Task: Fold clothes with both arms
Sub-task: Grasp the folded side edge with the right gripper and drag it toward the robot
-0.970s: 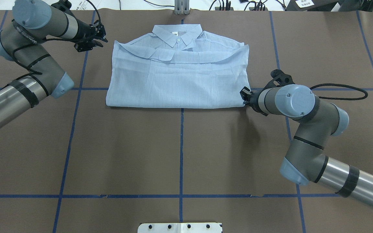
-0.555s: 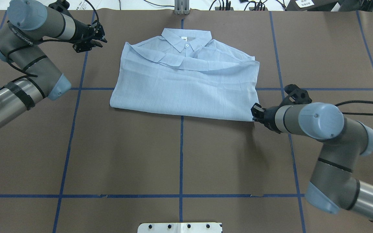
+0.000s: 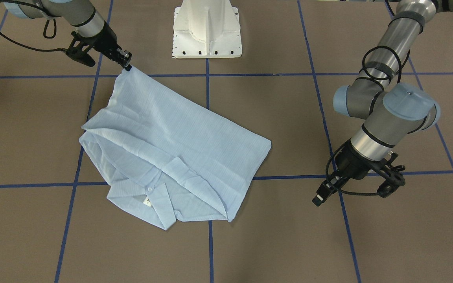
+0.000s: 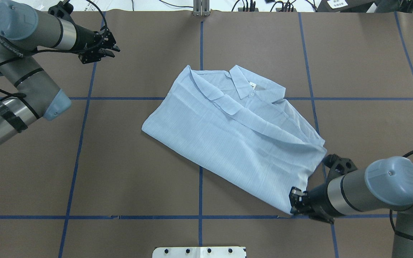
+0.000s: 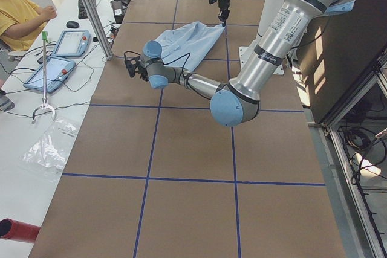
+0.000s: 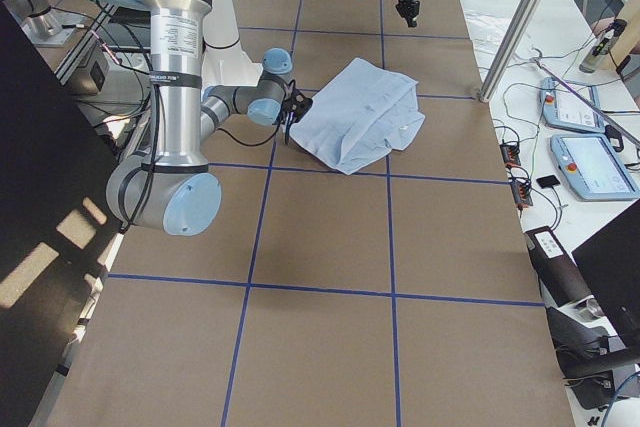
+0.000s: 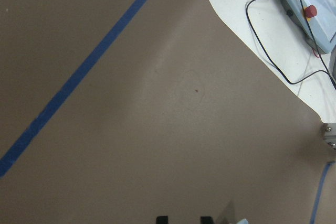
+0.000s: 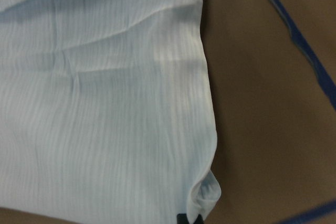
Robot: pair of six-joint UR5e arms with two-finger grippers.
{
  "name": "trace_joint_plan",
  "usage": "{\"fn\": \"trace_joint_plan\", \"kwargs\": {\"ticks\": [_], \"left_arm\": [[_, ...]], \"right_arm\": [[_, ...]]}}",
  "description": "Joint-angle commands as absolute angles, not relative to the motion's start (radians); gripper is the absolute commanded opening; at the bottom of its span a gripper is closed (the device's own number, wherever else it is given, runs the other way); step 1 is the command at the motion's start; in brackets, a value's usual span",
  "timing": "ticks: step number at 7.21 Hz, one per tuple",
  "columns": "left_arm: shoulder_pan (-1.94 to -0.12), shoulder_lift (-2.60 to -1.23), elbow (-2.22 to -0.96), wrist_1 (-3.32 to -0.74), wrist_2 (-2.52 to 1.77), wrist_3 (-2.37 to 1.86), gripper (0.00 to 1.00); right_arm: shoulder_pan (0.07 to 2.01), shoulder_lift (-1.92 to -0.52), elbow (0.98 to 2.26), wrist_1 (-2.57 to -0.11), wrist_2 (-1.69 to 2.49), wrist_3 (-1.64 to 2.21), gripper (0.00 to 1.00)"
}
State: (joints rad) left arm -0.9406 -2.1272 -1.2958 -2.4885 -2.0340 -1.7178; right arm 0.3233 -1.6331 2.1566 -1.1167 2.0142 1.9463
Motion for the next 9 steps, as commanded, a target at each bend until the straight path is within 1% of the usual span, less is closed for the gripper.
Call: {"fn": "trace_joint_plan", "kwargs": {"ticks": [1, 2, 3, 4, 5, 6, 7, 8, 9], "left_arm": [[-0.916, -2.092, -1.377, -2.490, -2.063, -1.787, 0.35], [-0.896, -2.083, -1.408, -2.490, -2.062, -1.814, 0.36], [-0.876, -2.035, -1.470, -2.490, -2.060, -1.825, 0.36], [-0.868, -1.970, -1.571, -2.487, -2.075, -1.844, 0.38], [-0.806, -1.953, -1.613, -2.487, -2.068, -1.886, 0.40], [-0.778, -1.951, -1.633, -2.487, -2.071, -1.910, 0.43], [-0.740, -1.922, -1.666, -2.484, -2.069, -1.955, 0.46], [-0.717, -1.918, -1.664, -2.482, -2.066, -1.995, 0.46], [-0.680, -1.919, -1.658, -2.446, -2.034, -2.028, 0.49]], "right_arm": [[0.206, -1.679, 2.186, -1.115, 2.199, 1.956, 0.16], [0.203, -1.709, 2.198, -1.114, 2.206, 1.960, 0.97], [0.225, -1.709, 2.224, -1.112, 2.209, 1.960, 1.00], [0.280, -1.697, 2.227, -1.112, 2.210, 1.960, 1.00], [0.337, -1.659, 2.214, -1.114, 2.209, 1.959, 1.00], [0.436, -1.607, 2.185, -1.114, 2.207, 1.957, 1.00], [0.522, -1.588, 2.184, -1.114, 2.207, 1.956, 1.00], [0.604, -1.556, 2.169, -1.114, 2.195, 1.942, 1.00], [0.667, -1.505, 2.120, -1.114, 2.194, 1.916, 1.00]]}}
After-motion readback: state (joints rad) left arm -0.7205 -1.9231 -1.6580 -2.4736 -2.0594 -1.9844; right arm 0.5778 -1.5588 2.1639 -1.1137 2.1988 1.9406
